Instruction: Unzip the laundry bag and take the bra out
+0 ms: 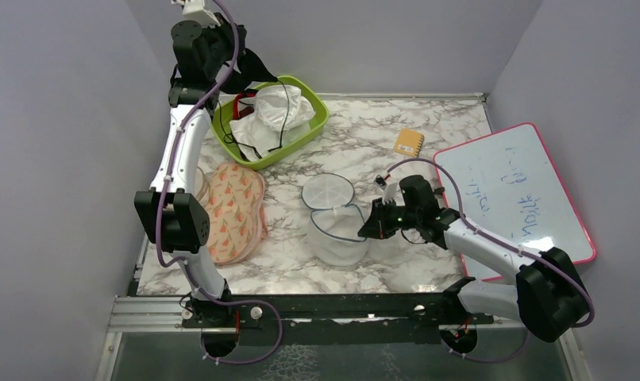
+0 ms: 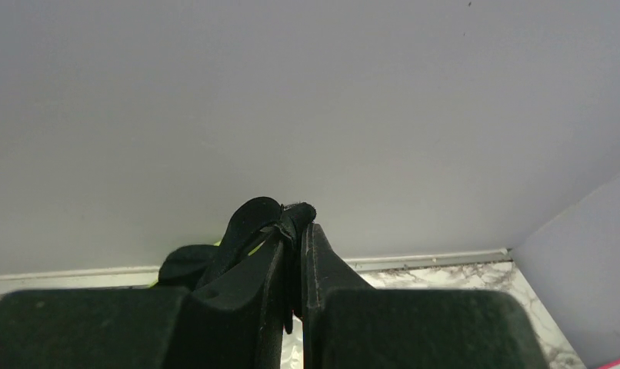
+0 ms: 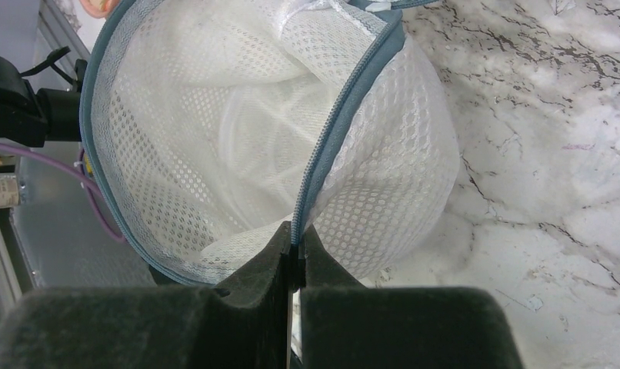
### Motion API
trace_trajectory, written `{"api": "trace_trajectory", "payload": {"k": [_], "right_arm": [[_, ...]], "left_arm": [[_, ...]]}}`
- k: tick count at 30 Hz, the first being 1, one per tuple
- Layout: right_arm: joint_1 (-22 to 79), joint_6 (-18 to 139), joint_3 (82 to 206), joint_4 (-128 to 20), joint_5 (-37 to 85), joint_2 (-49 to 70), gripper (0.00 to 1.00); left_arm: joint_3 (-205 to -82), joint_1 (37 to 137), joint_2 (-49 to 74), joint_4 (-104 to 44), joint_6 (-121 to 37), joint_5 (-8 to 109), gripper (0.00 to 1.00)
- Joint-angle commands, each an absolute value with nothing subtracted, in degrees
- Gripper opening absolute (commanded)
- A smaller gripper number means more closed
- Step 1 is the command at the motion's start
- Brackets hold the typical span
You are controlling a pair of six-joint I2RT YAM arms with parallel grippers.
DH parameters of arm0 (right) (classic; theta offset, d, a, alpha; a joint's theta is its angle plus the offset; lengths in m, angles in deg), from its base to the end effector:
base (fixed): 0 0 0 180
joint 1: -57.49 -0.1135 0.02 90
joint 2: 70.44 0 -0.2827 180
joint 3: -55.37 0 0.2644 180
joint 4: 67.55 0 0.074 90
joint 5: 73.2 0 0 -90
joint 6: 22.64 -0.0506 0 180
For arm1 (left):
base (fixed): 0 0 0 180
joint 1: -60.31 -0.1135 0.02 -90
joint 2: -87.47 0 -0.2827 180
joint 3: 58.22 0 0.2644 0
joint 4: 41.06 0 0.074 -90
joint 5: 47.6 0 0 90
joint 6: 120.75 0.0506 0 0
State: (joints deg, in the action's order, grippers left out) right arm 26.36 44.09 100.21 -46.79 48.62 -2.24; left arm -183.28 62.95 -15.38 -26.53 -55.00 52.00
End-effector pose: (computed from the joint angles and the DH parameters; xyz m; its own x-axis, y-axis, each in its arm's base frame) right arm 0.1931 0.1478 0.1897 -0.8490 -0.1206 -0.5145 -0.4658 0.6306 0.6208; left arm 0.4496 -0.0292 0.5056 0.0353 -0.4070 -0.9127 0.2468 0.8886 -0.3867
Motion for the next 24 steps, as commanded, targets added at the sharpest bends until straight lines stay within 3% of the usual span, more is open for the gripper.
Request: {"api": "trace_trajectory", "payload": {"k": [1, 11, 24], "right_arm": [[26.1, 44.8, 101.6, -48.5, 48.9, -1.8, 0.01], [26.1, 44.7, 101.2, -48.6, 49.0, -1.7, 0.01], [26.1, 44.2, 100.6, -50.2, 50.0, -0.6, 0.01]], "left_arm": [[-180.4, 60.7, -16.7, -33.1, -56.3, 59.4, 0.0], [-176.0, 59.3, -21.9, -34.4, -56.7, 67.6, 0.0], [-151.6, 58.8, -14.3, -38.2, -58.1, 68.1, 0.0]]}}
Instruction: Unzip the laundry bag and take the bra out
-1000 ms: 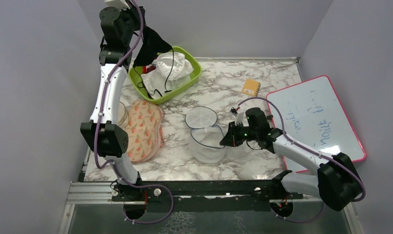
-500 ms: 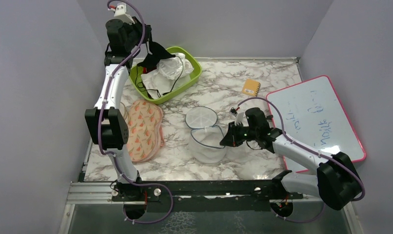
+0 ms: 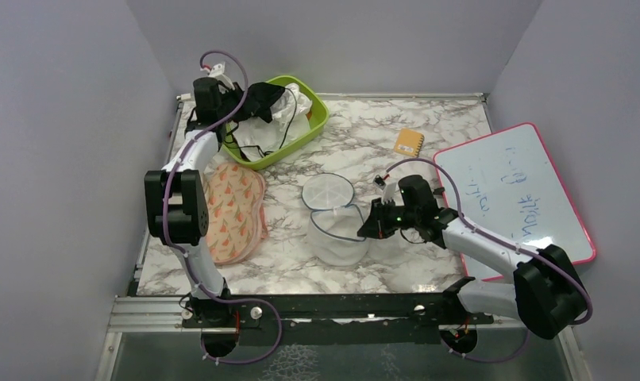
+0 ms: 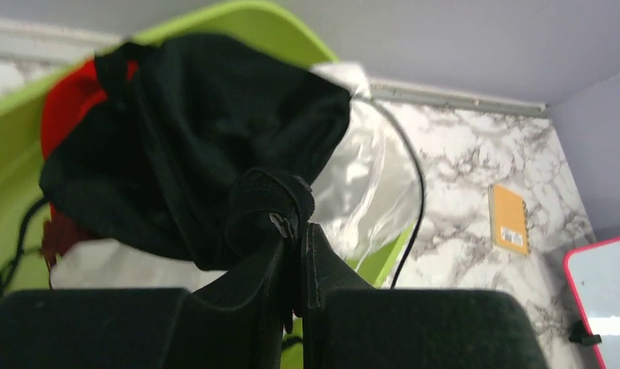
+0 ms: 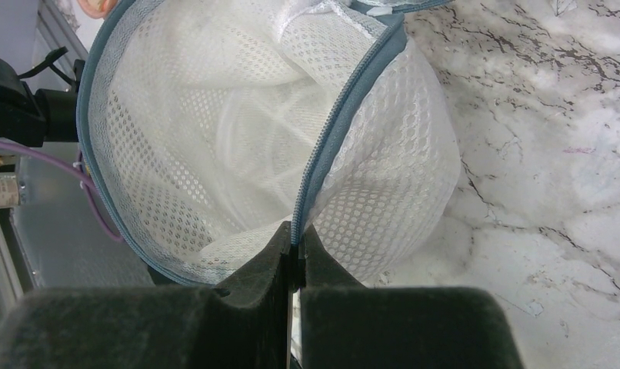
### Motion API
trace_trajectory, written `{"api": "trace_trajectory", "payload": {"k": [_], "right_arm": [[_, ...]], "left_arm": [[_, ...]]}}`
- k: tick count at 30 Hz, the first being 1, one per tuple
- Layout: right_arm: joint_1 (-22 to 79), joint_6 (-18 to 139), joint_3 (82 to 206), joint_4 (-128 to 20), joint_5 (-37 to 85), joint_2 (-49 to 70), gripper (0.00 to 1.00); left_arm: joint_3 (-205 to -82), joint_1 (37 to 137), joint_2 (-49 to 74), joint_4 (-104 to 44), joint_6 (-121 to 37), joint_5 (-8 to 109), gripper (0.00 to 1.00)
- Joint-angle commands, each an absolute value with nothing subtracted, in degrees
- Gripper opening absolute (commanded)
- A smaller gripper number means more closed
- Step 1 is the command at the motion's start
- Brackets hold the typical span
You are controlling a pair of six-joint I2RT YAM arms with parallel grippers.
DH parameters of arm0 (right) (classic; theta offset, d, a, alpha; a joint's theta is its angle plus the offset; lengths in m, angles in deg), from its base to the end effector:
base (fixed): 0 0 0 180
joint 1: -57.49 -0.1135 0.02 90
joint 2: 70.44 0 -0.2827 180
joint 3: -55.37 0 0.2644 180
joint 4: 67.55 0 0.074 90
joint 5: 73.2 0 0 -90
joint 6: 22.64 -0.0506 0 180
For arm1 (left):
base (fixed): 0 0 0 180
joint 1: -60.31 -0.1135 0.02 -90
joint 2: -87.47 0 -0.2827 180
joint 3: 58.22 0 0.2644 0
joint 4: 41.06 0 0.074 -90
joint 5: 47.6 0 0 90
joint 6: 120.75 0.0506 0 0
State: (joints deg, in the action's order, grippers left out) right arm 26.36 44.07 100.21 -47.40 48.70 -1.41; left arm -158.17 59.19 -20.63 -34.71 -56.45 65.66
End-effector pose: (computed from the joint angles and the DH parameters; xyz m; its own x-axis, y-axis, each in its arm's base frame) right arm 0.1947 0.1489 0.1874 -0.8510 -0.1218 -0.5109 -0.4637 0.6309 0.6220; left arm 0.4865 -0.0105 0.3146 -0.3835 -0.4060 -0.8295 0.2197 0.8323 -0.5089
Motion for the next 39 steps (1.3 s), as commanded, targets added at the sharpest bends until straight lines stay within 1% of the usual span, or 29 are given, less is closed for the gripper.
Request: {"api": "trace_trajectory", "payload": {"k": [1, 3, 6, 9, 13, 21, 26, 30, 32, 35, 36, 39], "right_arm": [[26.1, 44.0, 100.5, -50.3, 50.2, -0.6, 0.01], [26.1, 43.9, 100.5, -50.3, 50.5, -0.7, 0.01], [26.1, 43.8, 100.3, -50.3, 50.4, -1.3, 0.01], [26.1, 43.7, 100.2, -50.2, 50.4, -1.6, 0.01], [26.1, 44.0, 100.4, -49.7, 49.9, -1.8, 0.01], [26.1, 44.2, 100.5, -49.4, 49.6, -2.1, 0.01], [26.2, 44.2, 100.8, -49.4, 50.0, -1.8, 0.01], [26.1, 44.3, 100.8, -48.9, 49.3, -2.5, 0.01], [26.1, 44.7, 101.4, -48.1, 49.0, -2.5, 0.01], [26.1, 45.3, 102.1, -46.6, 48.4, -2.4, 0.01], [26.1, 45.6, 102.4, -45.8, 48.0, -2.4, 0.01], [26.1, 46.5, 103.4, -44.1, 46.9, -3.0, 0.02]], "left_arm": [[-149.5, 58.8, -13.4, -39.3, -58.6, 68.4, 0.0], [-144.6, 58.8, -11.6, -40.4, -59.2, 67.9, 0.0], [-141.0, 58.8, -10.7, -38.4, -58.5, 64.7, 0.0], [-141.2, 58.6, -12.4, -34.8, -57.8, 63.6, 0.0], [-142.1, 58.5, -15.0, -32.7, -57.7, 65.0, 0.0], [-136.2, 58.5, -14.9, -32.8, -59.5, 63.8, 0.0], [-134.9, 58.5, -15.2, -31.0, -57.6, 61.3, 0.0], [-136.3, 58.5, -15.2, -28.8, -56.3, 61.2, 0.01], [-136.4, 58.5, -13.7, -28.6, -56.2, 61.2, 0.13], [-136.8, 58.5, -10.6, -27.2, -55.8, 60.9, 0.39], [-136.9, 58.5, -8.9, -26.4, -55.6, 61.1, 0.47], [-136.2, 58.5, -2.7, -24.6, -54.8, 61.6, 0.6]]}}
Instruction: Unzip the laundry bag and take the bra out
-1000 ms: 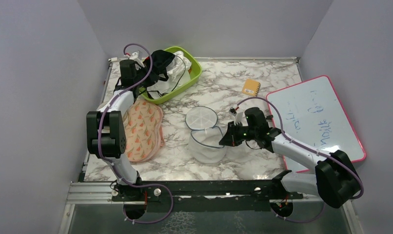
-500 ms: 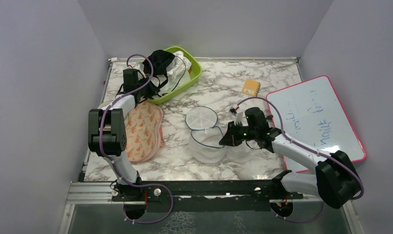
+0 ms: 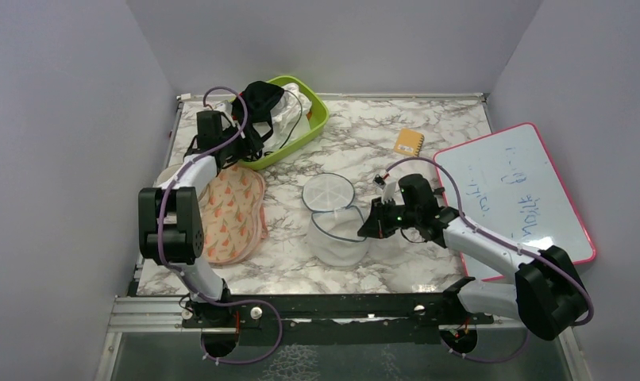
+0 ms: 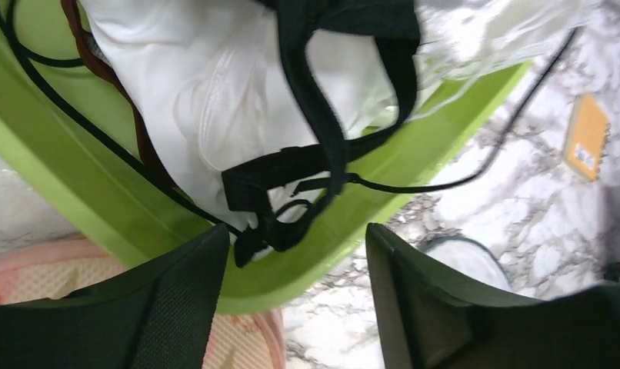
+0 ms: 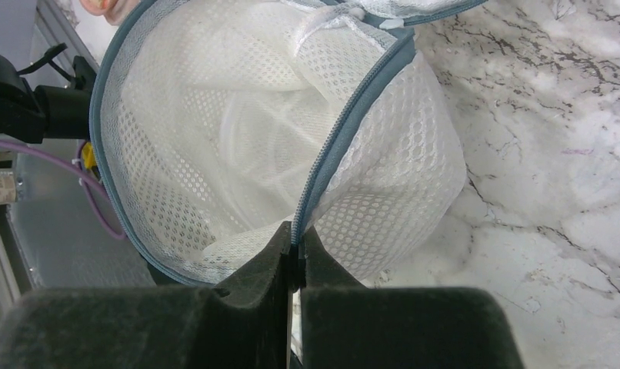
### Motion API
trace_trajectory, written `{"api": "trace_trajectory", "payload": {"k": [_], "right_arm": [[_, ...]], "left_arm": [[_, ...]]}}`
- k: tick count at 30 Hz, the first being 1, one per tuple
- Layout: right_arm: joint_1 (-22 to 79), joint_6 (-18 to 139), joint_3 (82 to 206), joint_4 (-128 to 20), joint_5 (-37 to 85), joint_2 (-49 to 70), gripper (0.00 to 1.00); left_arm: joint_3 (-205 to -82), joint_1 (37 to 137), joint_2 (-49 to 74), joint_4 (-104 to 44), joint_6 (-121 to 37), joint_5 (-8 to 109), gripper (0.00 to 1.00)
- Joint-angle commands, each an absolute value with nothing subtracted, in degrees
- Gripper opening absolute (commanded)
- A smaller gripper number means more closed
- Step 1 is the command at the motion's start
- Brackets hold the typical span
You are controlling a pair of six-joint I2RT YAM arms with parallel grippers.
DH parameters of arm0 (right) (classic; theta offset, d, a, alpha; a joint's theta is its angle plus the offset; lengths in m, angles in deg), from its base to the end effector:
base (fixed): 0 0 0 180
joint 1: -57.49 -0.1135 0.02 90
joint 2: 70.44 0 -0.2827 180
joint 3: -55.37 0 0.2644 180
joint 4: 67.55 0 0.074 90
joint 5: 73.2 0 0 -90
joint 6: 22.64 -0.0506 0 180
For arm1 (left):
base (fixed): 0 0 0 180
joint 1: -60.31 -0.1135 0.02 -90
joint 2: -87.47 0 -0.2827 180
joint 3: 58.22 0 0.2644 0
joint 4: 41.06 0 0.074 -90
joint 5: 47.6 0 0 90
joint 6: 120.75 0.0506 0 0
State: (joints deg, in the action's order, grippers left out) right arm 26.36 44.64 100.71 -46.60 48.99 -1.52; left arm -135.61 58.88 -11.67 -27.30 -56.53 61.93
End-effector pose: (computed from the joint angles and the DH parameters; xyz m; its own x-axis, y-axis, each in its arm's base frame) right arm 0.1949 0.1492 0.1896 -0.8483 -0.1305 -0.5133 -0.4716 0.6271 0.6199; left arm 0.4098 -0.0067 0.2240 -0.6310 -0.4258 -0.6485 -0.0288 0.8482 -0.5289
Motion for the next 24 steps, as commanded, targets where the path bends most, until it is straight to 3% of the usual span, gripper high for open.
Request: {"api": "trace_trajectory", "payload": {"k": [1, 4, 7, 11, 19, 24], "right_arm": [[26.1, 46.7, 103.7, -43.6, 46.5, -3.4, 0.02], [26.1, 47.1, 104.7, -42.6, 45.8, -4.3, 0.02], [26.1, 47.4, 105.4, -41.9, 45.7, -4.6, 0.03], [26.1, 47.9, 106.3, -40.7, 45.0, -4.5, 0.03], [26.1, 50.4, 110.9, -36.7, 40.3, -3.3, 0.05], [26.1, 52.1, 112.7, -33.6, 39.7, -2.0, 0.07]], "left_arm": [[-135.7, 58.5, -0.5, -23.9, -54.4, 61.5, 0.63], [-134.3, 58.5, 5.3, -21.7, -53.7, 60.4, 0.72], [-132.2, 58.5, 10.5, -20.1, -55.1, 62.1, 0.92], [-124.1, 61.2, 17.8, -21.2, -59.9, 68.0, 0.99], [-102.5, 71.9, 32.5, -25.8, -69.9, 69.7, 0.99], [-95.7, 77.0, 31.8, -33.6, -76.8, 68.1, 0.95]]}}
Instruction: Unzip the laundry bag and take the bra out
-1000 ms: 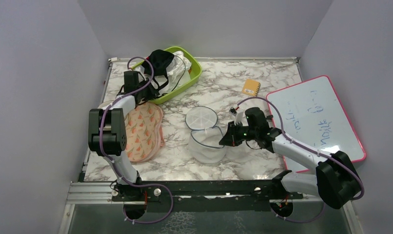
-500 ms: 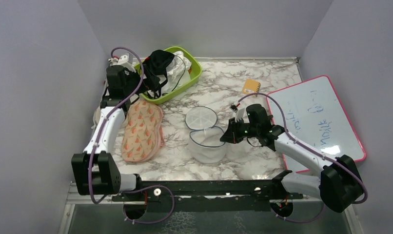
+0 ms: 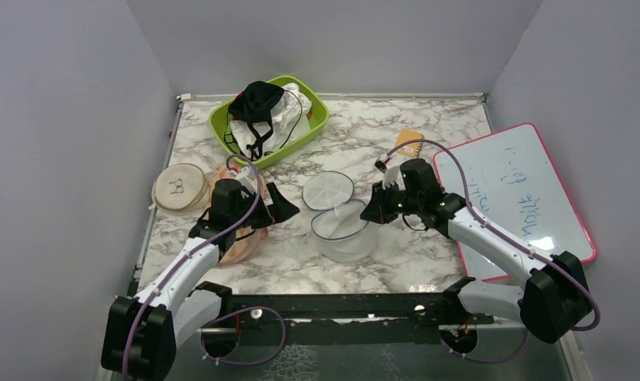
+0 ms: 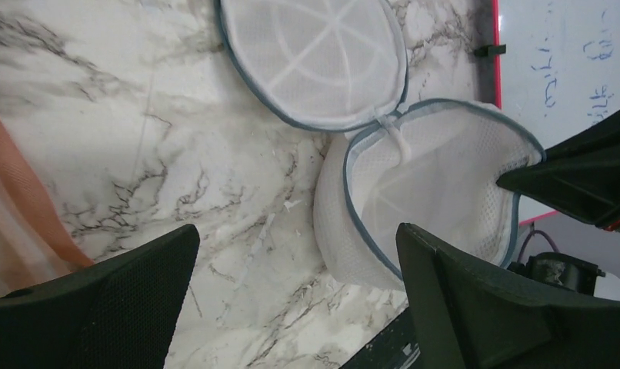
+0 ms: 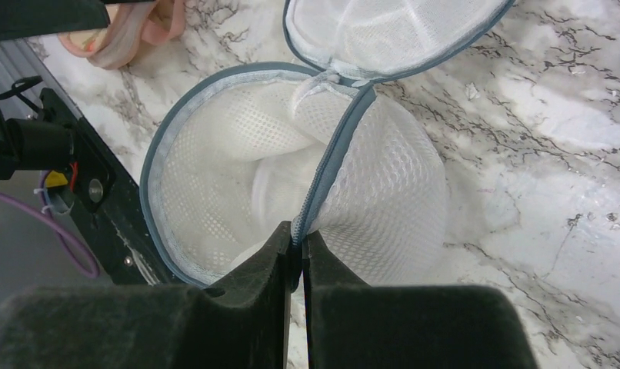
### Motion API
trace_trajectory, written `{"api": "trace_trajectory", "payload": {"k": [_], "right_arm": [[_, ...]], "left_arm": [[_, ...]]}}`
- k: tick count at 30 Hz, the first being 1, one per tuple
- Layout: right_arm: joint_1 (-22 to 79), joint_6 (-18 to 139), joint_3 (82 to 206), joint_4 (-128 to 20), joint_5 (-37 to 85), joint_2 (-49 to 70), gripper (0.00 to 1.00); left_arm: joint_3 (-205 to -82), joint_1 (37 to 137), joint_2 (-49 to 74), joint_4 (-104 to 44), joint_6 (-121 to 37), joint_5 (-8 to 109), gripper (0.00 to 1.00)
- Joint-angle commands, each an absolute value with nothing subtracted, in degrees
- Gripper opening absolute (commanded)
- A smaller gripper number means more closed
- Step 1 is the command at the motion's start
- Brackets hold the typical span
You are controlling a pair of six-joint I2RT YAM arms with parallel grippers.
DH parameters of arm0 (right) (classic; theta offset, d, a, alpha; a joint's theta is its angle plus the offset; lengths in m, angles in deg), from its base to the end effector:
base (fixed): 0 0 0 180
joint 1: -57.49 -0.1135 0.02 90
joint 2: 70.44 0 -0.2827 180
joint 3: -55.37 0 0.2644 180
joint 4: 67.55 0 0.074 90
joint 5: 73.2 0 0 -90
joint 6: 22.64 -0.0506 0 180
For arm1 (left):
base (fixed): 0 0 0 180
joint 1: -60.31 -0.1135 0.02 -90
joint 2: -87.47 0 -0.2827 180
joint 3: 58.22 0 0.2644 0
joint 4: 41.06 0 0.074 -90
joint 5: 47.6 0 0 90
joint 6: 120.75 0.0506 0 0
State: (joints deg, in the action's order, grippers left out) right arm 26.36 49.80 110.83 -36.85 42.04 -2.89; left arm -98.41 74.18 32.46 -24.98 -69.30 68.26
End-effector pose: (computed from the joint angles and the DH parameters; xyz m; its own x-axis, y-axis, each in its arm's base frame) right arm 0.2101 0.1521 0.2380 -0.7763 -0.1500 -0.6123 -0.5258 0.6899 0.4976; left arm 0.2045 -0.0732 0.2161 -0.7508 -0.3923 -0.5315 0.1422 0.6898 -0.7099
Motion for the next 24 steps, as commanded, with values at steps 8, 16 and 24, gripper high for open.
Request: {"api": "trace_trajectory", "payload": {"k": [8, 16, 24], "right_arm": [[26.1, 51.8, 112.7, -33.1, 40.0, -4.0, 0.09], [26.1, 50.7, 111.6, -34.0, 41.1, -4.9, 0.1], [26.2, 50.3, 111.0, -34.7, 41.4, -4.8, 0.11]], "left_arm": [[-93.2, 82.5, 18.2, -48.1, -85.4, 66.0, 0.76], [-95.1, 84.8, 5.6, -59.2, -92.1, 64.4, 0.59], [-97.7, 84.8, -4.6, -66.6, -96.6, 64.0, 0.54]]}}
